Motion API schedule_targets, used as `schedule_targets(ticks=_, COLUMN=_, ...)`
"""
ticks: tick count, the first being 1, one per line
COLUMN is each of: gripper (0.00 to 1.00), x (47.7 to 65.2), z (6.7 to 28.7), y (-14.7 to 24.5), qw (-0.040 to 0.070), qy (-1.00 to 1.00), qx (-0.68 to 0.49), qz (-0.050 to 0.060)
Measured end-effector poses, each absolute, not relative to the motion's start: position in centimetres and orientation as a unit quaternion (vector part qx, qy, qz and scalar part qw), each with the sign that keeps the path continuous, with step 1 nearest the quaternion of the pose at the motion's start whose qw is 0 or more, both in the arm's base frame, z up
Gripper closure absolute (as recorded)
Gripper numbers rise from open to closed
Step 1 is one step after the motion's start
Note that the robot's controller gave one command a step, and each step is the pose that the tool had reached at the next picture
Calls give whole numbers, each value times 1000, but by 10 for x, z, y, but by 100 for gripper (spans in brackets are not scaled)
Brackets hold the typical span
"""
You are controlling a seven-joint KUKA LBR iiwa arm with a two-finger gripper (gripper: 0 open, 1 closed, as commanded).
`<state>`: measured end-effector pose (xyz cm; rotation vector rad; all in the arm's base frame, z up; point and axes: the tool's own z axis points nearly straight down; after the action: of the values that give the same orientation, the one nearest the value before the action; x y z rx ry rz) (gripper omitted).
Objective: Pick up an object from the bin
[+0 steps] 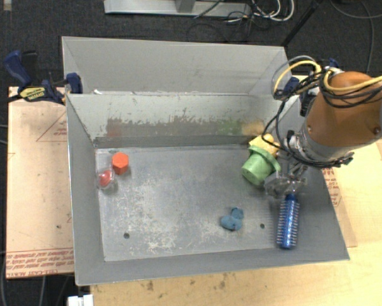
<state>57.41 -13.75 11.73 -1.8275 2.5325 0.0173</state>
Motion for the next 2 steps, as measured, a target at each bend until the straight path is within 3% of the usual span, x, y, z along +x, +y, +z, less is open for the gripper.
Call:
schedule_targets(ticks=1, gripper=100, x=518, z=168, y=-149, qw=5, qy=711, qx=-703, qz=2)
schedule_targets(ticks=2, gripper=100, x=533, z=244, y=-150, qw=3, qy=677, qx=-736, qz=-3)
